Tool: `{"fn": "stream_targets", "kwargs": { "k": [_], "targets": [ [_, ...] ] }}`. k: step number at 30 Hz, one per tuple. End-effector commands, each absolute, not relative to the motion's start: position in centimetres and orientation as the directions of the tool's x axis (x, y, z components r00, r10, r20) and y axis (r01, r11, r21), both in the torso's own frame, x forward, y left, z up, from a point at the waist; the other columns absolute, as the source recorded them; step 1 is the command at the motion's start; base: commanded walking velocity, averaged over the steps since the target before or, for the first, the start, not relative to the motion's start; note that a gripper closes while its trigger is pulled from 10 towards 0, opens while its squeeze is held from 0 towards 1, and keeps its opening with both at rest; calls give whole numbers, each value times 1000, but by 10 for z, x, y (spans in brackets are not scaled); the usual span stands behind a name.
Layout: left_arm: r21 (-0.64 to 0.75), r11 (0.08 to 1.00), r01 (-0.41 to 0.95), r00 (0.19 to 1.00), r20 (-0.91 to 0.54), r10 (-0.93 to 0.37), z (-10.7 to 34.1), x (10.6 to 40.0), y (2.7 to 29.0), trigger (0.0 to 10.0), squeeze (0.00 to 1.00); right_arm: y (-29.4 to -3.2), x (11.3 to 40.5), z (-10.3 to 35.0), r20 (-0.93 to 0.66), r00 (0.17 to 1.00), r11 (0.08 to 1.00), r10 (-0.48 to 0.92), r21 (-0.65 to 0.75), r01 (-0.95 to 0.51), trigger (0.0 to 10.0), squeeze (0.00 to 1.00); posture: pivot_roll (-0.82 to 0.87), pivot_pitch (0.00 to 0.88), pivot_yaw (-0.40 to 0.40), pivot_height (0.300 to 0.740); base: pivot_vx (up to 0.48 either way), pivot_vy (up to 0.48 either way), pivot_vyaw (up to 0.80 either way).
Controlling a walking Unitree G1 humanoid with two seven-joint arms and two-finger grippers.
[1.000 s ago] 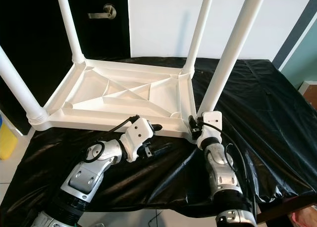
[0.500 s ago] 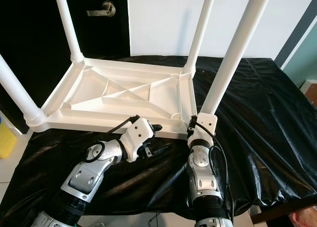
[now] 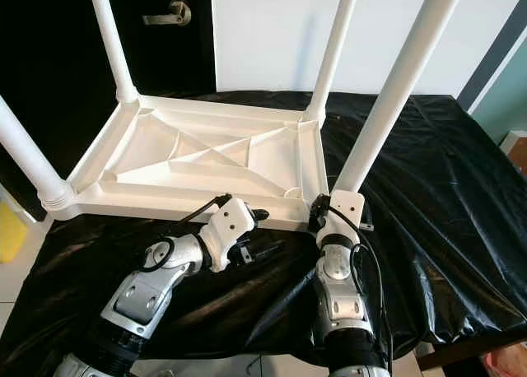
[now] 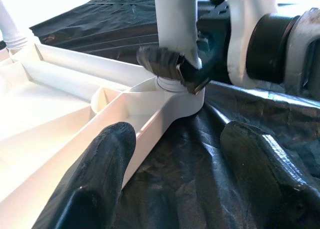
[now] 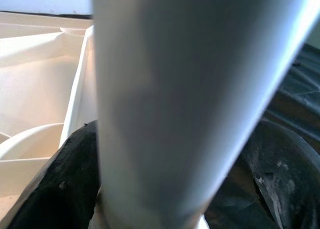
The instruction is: Building children table
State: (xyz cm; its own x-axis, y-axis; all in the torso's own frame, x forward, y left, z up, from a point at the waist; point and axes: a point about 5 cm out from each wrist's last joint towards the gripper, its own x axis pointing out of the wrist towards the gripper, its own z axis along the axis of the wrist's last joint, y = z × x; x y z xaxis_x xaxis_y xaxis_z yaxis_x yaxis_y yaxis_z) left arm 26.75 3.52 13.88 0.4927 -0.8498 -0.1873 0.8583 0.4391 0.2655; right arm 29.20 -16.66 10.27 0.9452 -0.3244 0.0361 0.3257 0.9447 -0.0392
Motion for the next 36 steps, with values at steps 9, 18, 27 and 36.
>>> {"fn": "stream_targets", "kwargs": {
  "k": [9,18,27,36],
  "targets": [
    [286,514,809,571,-173,-802,140,273,46,10000,0,-176,255,93,28,987,980,-159,-113,161,10000,0,18,0,-86,740,0,0,0],
    [288,514,808,573,-182,-799,142,274,58,10000,0,-160,231,84,-9,993,982,118,-147,-118,10000,0,18,0,-86,740,0,0,0],
    [255,417,872,469,-199,-860,142,257,55,10000,0,-133,241,86,-25,947,941,321,-100,-322,10000,0,26,0,-84,740,0,0,0],
    [249,410,878,464,-230,-855,140,254,63,10000,0,-120,266,96,26,944,941,330,-91,-326,10000,0,45,0,-90,740,0,0,0]
  ]
}}
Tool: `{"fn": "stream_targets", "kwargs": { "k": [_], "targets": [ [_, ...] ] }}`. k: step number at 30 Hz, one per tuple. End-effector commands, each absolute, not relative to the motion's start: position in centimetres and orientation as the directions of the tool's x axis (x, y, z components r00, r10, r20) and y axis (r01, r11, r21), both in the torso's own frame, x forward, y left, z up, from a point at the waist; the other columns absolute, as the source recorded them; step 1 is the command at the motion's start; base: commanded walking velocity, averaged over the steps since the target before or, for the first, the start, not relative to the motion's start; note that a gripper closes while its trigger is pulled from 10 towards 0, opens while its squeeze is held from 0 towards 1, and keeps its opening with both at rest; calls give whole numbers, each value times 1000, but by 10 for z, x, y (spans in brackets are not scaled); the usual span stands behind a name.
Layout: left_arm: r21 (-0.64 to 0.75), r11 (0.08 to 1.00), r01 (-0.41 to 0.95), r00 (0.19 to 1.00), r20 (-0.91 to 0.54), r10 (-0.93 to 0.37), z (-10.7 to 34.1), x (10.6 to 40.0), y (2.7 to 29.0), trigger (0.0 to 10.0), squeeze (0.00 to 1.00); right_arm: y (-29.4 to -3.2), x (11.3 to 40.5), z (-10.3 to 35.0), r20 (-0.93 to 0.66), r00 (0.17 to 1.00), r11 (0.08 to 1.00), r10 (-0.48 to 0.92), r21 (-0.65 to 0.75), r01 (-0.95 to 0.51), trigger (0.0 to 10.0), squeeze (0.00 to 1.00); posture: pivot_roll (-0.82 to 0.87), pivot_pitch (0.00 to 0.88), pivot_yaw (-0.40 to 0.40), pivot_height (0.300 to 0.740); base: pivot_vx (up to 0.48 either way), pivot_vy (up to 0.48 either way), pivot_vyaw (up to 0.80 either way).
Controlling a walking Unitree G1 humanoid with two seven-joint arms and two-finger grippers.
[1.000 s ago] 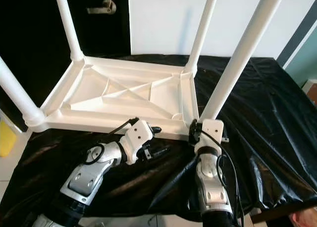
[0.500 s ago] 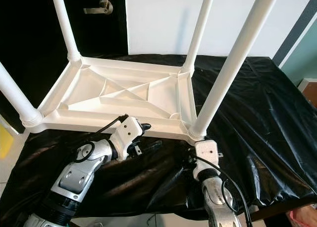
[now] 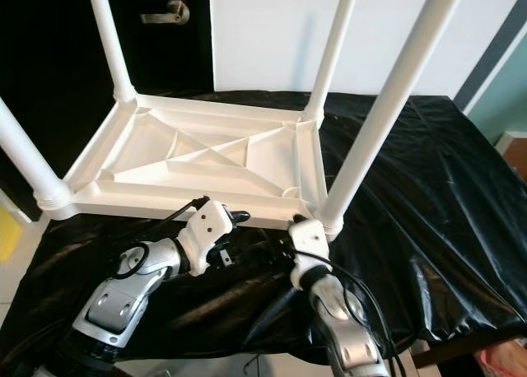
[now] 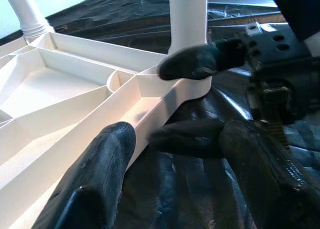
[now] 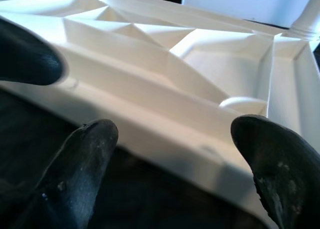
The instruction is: Building children table
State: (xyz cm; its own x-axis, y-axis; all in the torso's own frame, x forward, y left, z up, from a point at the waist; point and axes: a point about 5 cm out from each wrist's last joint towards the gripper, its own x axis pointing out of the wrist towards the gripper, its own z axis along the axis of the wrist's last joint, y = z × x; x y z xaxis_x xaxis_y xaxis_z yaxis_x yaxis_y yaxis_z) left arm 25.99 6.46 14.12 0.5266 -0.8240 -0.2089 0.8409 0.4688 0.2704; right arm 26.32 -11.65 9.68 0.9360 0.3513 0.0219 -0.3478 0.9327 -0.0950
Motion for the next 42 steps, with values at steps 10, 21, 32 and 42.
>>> {"fn": "stream_targets", "kwargs": {
  "k": [10,21,32,42],
  "targets": [
    [224,367,903,418,-252,-873,135,242,57,10000,0,-132,299,111,103,985,989,135,-76,-128,10000,0,49,0,-96,740,0,0,0],
    [215,363,907,413,-278,-867,129,242,61,10000,0,-163,309,114,138,986,989,-96,-96,110,10000,0,44,0,-86,740,0,0,0],
    [222,336,915,393,-307,-867,127,238,70,10000,0,-223,307,110,141,952,945,-271,-150,291,10000,0,37,0,-70,740,0,0,0],
    [255,332,908,406,-342,-848,131,247,89,10000,0,-283,291,113,159,891,867,-426,-208,452,10000,0,32,7,-56,740,0,0,0]
  ]
}}
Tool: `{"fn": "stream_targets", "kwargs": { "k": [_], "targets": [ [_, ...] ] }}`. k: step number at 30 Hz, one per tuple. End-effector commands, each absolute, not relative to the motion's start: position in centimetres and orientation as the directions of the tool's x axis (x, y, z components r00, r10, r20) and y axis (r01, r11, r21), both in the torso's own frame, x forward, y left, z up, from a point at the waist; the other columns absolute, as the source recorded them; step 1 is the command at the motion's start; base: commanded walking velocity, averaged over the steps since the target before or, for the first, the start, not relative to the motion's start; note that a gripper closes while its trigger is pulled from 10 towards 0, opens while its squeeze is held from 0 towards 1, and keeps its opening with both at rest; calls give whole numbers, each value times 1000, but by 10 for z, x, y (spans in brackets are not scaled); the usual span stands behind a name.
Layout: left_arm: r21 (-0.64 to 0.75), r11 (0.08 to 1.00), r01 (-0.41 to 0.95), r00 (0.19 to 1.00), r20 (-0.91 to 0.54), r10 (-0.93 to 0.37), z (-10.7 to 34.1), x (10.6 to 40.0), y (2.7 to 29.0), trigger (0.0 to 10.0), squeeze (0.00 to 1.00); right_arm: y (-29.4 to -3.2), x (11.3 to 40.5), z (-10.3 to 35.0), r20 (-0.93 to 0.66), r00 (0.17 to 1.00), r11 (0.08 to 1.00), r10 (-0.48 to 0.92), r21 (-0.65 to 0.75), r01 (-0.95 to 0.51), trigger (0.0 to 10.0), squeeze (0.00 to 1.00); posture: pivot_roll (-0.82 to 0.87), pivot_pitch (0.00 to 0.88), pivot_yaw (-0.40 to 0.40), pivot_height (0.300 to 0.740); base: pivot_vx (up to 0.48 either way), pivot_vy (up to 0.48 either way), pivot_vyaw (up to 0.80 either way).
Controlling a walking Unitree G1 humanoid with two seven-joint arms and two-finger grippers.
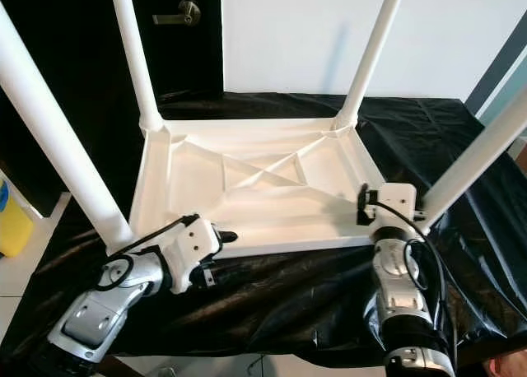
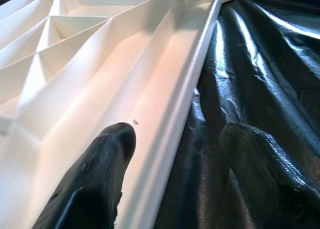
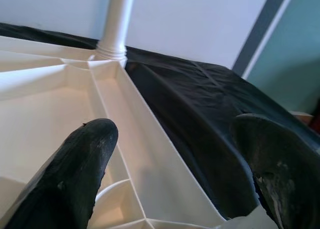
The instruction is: Building children table
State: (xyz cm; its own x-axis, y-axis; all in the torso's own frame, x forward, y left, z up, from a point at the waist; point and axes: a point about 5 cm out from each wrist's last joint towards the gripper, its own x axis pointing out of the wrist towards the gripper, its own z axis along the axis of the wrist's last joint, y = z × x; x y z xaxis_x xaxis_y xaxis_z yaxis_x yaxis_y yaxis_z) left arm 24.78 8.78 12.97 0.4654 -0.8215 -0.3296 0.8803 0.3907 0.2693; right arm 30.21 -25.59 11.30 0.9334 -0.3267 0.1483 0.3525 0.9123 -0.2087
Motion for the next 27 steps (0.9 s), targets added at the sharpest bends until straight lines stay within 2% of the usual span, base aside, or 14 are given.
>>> {"fn": "stream_targets", "kwargs": {
  "k": [1,7,9,11,18,26,27],
  "targets": [
    [255,332,908,406,-342,-848,131,247,89,10000,0,-283,291,113,159,891,867,-426,-208,452,10000,0,32,7,-56,740,0,0,0],
    [257,304,917,381,-346,-857,133,246,91,10000,0,-296,287,112,160,874,847,-459,-219,484,10000,0,31,8,-56,740,0,0,0],
    [267,272,925,357,-355,-864,134,249,93,10000,0,-312,276,110,161,843,814,-513,-221,537,10000,0,21,10,-45,740,0,0,0],
    [270,262,926,350,-358,-866,134,250,93,10000,0,-317,273,110,161,833,803,-530,-222,553,10000,0,21,10,-45,740,0,0,0],
    [305,258,917,361,-353,-863,139,263,96,10000,0,-328,264,109,169,806,771,-568,-234,592,10000,0,8,14,-36,740,0,0,0],
    [296,278,914,368,-313,-876,145,263,90,10000,0,-316,267,108,172,826,799,-536,-213,563,10000,0,8,16,-33,740,0,0,0],
    [260,294,920,357,-243,-902,154,255,83,10000,0,-291,273,104,167,876,857,-453,-191,480,10000,0,11,20,-35,740,0,0,0]
  ]
}}
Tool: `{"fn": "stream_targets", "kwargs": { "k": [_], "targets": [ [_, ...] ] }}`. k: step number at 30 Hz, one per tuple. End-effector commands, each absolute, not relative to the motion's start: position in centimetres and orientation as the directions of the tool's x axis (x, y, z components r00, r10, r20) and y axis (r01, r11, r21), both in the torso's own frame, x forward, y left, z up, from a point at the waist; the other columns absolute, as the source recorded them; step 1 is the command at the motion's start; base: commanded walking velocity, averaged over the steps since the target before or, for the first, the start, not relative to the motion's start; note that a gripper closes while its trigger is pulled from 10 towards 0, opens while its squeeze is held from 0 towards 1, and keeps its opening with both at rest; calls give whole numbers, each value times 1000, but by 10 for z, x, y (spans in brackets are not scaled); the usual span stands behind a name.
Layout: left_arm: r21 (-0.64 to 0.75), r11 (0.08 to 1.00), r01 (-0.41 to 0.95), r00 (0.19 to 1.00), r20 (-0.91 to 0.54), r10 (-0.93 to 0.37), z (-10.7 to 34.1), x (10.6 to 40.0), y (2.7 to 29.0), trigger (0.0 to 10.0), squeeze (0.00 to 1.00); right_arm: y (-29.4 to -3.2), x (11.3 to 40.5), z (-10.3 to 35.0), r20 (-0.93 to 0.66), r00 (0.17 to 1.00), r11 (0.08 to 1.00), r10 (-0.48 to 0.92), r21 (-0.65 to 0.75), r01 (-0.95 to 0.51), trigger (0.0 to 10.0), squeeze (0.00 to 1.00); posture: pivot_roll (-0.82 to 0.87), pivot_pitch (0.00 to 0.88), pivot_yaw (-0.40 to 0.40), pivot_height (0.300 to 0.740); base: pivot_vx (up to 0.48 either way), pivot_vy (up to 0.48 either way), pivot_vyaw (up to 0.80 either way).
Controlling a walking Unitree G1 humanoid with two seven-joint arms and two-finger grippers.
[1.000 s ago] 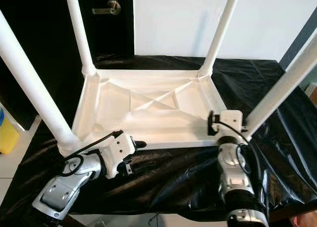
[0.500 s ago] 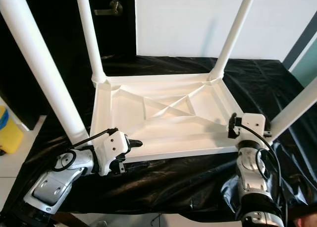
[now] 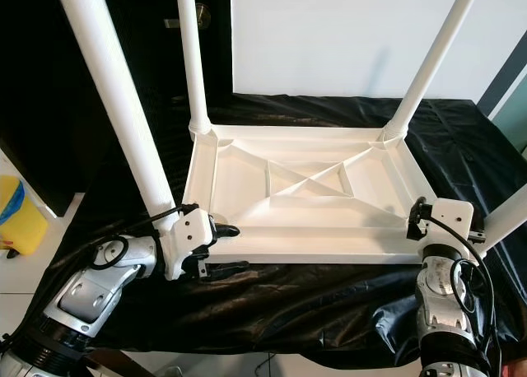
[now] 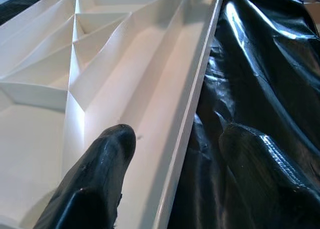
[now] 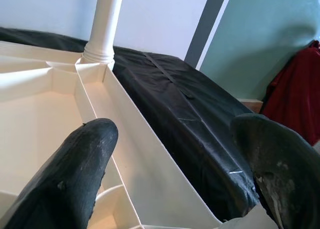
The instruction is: Building children table
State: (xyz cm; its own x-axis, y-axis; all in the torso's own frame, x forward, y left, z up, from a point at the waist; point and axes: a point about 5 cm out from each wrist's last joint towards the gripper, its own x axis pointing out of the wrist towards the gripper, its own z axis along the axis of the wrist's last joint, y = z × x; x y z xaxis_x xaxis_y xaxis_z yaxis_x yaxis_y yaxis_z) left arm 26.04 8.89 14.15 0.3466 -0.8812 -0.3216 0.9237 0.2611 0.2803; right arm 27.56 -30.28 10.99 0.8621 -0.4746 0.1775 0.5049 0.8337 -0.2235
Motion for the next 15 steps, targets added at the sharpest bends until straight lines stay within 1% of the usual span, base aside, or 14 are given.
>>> {"fn": "stream_targets", "kwargs": {
  "k": [1,2,3,5,6,7,9,11,13,14,15],
  "targets": [
    [260,294,920,357,-243,-902,154,255,83,10000,0,-291,273,104,167,876,857,-453,-191,480,10000,0,11,20,-35,740,0,0,0],
    [260,294,920,357,-243,-902,154,255,83,10000,0,-291,273,104,167,876,857,-453,-191,480,10000,0,11,20,-35,740,0,0,0],
    [226,308,924,353,-201,-914,160,249,80,10000,0,-274,275,101,160,902,888,-401,-176,426,10000,0,13,21,-37,740,0,0,0],
    [226,308,924,353,-201,-914,160,249,80,10000,0,-274,275,101,160,902,888,-401,-176,426,10000,0,13,21,-37,740,0,0,0],
    [180,313,932,342,-160,-926,164,240,78,10000,0,-257,275,98,151,927,916,-343,-165,365,10000,0,15,24,-42,740,0,0,0],
    [180,313,932,342,-160,-926,164,240,78,10000,0,-257,275,98,151,927,916,-343,-165,365,10000,0,15,24,-42,740,0,0,0],
    [102,327,940,339,-142,-930,164,218,80,10000,0,-226,273,89,115,969,961,-218,-149,234,10000,0,16,26,-51,740,0,0,0],
    [102,327,940,339,-142,-930,164,218,80,10000,0,-226,273,89,115,969,961,-218,-149,234,10000,0,16,26,-51,740,0,0,0],
    [48,400,915,402,-187,-897,154,203,93,10000,0,-208,268,84,83,993,985,-87,-143,99,10000,0,39,29,-76,740,0,0,0],
    [29,424,905,421,-203,-884,151,199,98,10000,0,-205,267,82,75,996,988,-51,-142,61,10000,0,39,29,-76,740,0,0,0],
    [29,424,905,421,-203,-884,151,199,98,10000,0,-205,267,82,75,996,988,-51,-142,61,10000,0,39,29,-76,740,0,0,0]
  ]
}}
